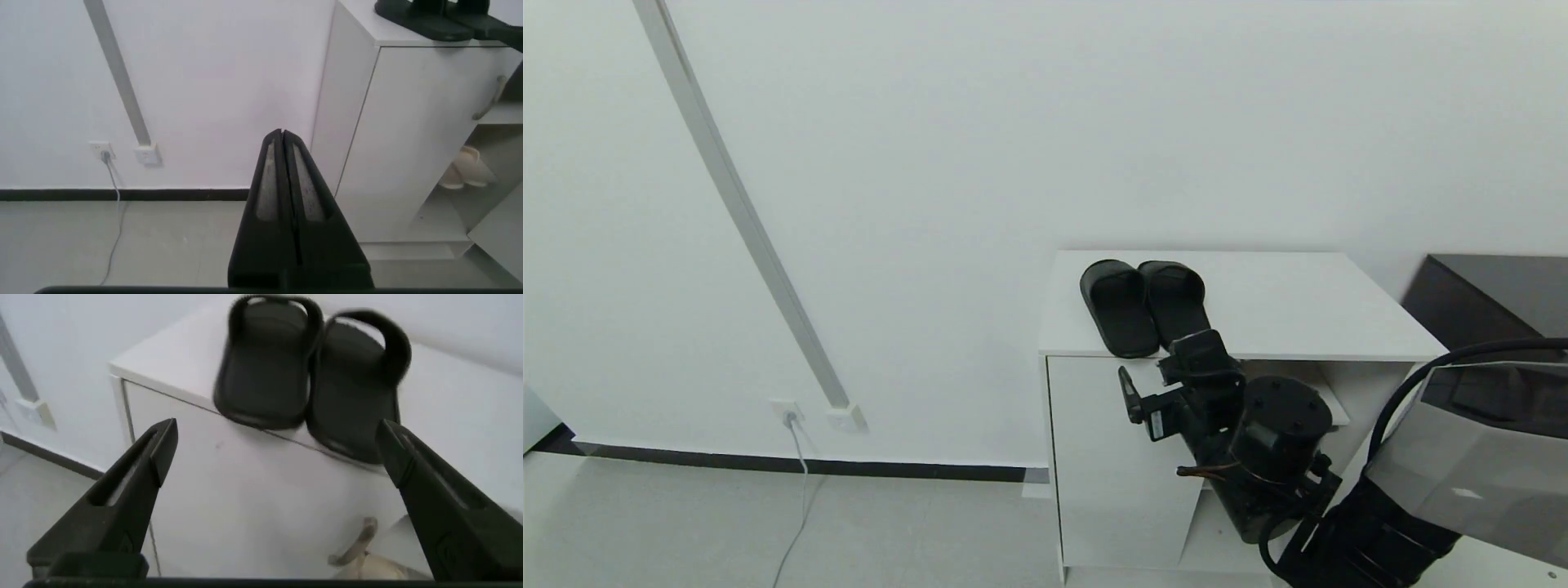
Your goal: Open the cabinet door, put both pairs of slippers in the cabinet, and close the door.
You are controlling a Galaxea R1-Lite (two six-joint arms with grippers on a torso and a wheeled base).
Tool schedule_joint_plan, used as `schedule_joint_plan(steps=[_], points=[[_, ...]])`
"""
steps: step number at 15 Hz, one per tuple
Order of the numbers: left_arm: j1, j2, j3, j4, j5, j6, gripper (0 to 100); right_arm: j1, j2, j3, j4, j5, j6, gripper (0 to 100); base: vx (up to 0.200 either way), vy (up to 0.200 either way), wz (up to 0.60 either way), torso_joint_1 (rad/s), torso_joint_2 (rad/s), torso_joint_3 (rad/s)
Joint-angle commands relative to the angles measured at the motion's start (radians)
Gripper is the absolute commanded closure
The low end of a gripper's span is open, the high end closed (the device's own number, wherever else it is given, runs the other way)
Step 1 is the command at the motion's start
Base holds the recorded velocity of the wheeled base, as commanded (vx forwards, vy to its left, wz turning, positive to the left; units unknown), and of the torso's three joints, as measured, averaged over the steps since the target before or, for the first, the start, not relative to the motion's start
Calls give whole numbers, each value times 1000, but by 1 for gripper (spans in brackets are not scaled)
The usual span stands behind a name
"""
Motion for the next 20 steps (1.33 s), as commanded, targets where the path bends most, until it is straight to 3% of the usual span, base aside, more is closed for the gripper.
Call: schedule_joint_plan(steps=[1,4,7,11,16,20], points=[[2,1,0,-1,0,-1,100,-5,-21,-9,17,3,-19,0,0,0,0,0,0,0],[2,1,0,-1,0,3,100,-31,-67,-112,208,3,35,0,0,0,0,0,0,0],[2,1,0,-1,-1,3,100,-33,-177,-258,627,3,220,0,0,0,0,0,0,0],[2,1,0,-1,-1,1,100,-33,-231,-405,939,3,326,0,0,0,0,0,0,0],[2,1,0,-1,-1,-1,100,-33,-210,-405,952,0,343,0,0,0,0,0,0,0],[2,1,0,-1,-1,1,100,-44,-193,-413,952,0,345,0,200,0,0,-5,-4,0]])
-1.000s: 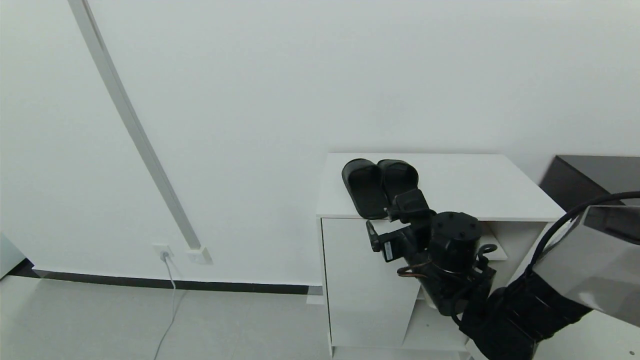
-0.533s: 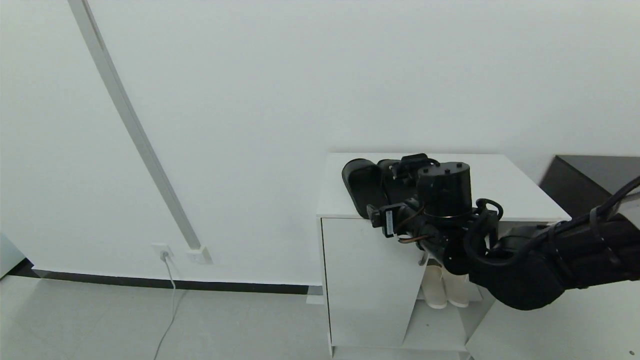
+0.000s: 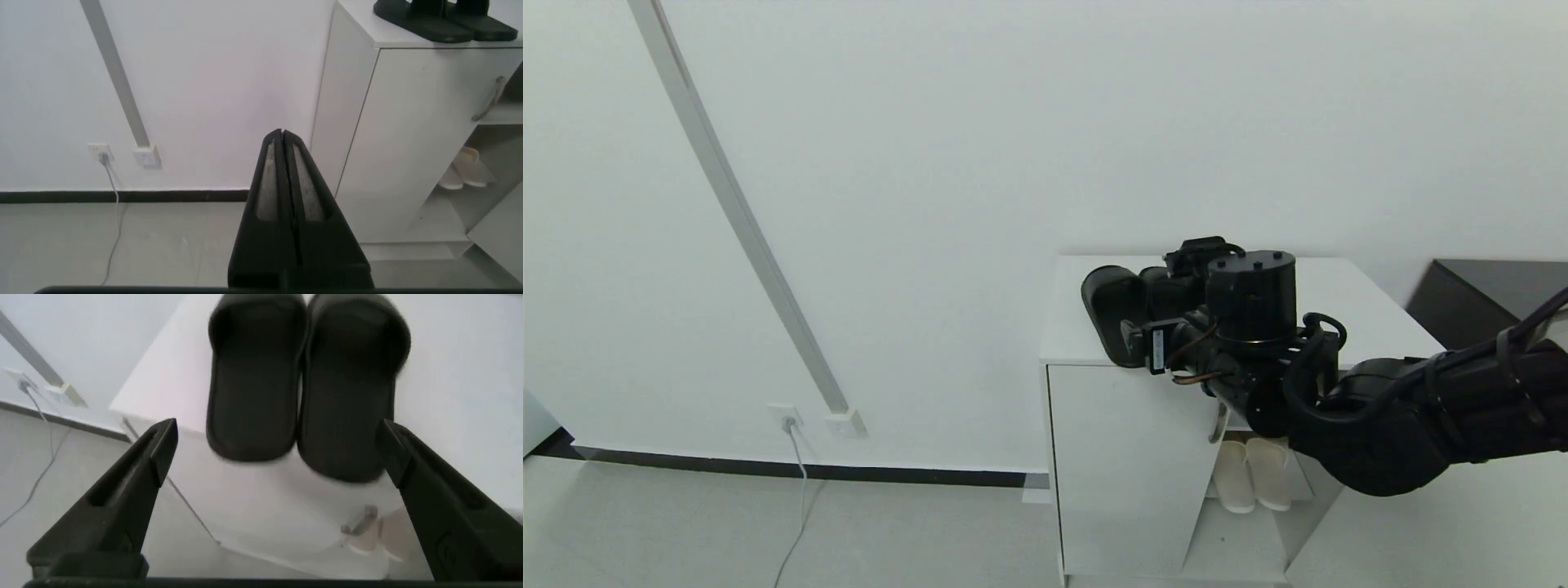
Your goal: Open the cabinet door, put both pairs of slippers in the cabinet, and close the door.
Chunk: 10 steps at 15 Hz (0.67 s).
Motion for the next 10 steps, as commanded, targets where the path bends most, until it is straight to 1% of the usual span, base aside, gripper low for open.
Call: schedule_joint_plan(steps=[1,2,4,7,10], points=[[0,1,0,0,0,0,100,-3,20,1,-1,0,3,0,200,0,0,7,-7,7],[0,1,0,0,0,0,100,-4,29,3,-3,0,8,0,200,0,0,7,2,-2],[0,1,0,0,1,-1,100,-4,54,4,-3,-3,40,0,0,0,0,0,0,0],[0,1,0,0,1,-3,100,-23,103,-3,-32,-5,46,0,0,0,0,0,0,0],[0,1,0,0,1,-3,100,-60,180,-88,-50,-5,43,0,0,0,0,0,0,0]])
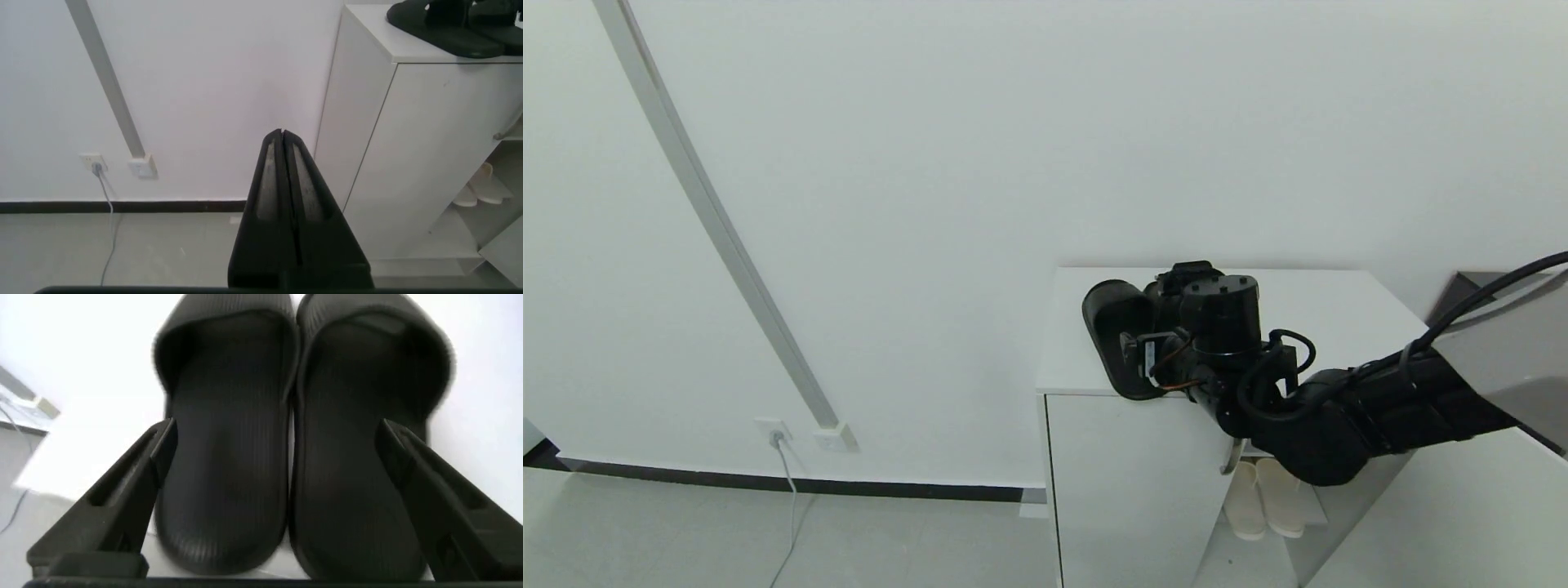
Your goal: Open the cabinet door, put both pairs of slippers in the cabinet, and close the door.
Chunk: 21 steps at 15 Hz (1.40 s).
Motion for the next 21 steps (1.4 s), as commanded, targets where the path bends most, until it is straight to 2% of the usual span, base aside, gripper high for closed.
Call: schedule_joint_plan(steps=[1,7,12,18,19,21], points=[[0,1,0,0,0,0,100,-24,80,-67,-2,0,-2,0,0,0,0,0,0,0],[0,1,0,0,0,-2,100,-58,205,-262,11,2,-29,0,0,0,0,0,0,0],[0,1,0,0,0,-3,100,-78,276,-415,77,2,-39,0,0,0,0,0,0,0],[0,1,0,0,2,-3,100,-93,296,-454,81,3,-38,0,0,0,0,0,0,0],[0,1,0,0,2,-3,100,-95,296,-454,81,2,-38,100,0,0,0,0,0,0],[0,1,0,0,2,-3,100,-95,300,-454,81,3,-38,100,0,0,0,0,0,0]])
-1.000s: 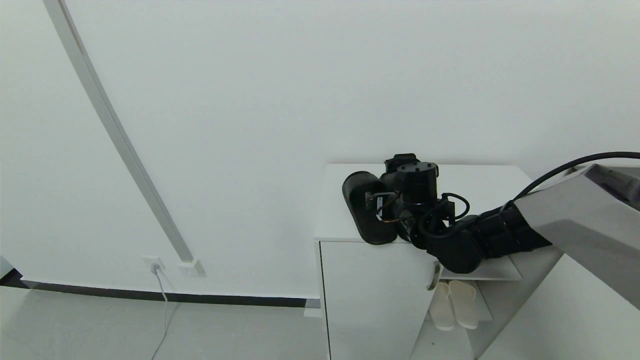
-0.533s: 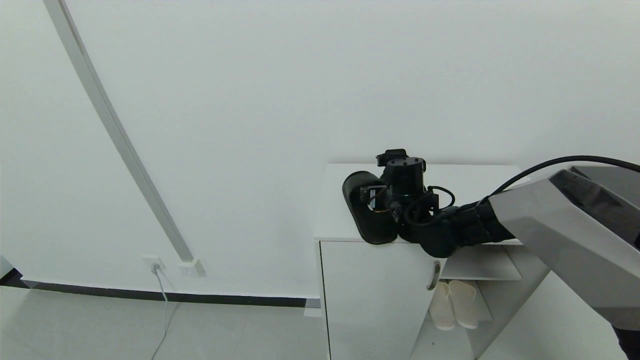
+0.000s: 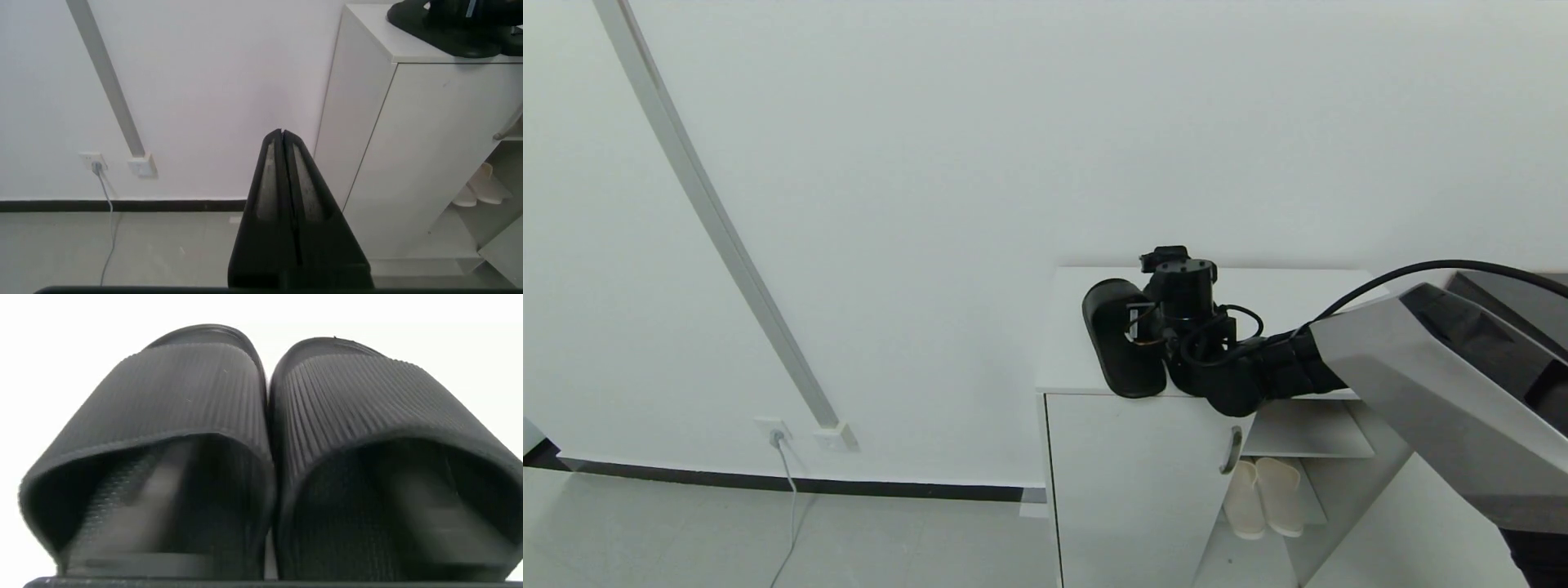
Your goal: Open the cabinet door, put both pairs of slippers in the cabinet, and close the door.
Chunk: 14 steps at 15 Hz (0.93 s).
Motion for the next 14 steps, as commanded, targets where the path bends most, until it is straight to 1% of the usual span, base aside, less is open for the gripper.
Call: schedule_joint_plan(steps=[1,6,9,12,14], points=[[0,1,0,0,0,0,100,-1,4,0,-1,-1,0,100,0,0,0,0,0,0],[0,1,0,0,-1,0,100,-1,-19,4,-1,-1,0,100,0,0,0,0,0,0],[0,1,0,0,0,0,100,7,-91,55,-2,-1,0,100,0,0,0,0,0,0],[0,1,0,0,-1,0,100,24,-228,202,-8,22,0,100,0,0,0,0,0,0],[0,1,0,0,0,0,100,47,-404,429,-40,145,2,100,0,0,0,0,0,0]])
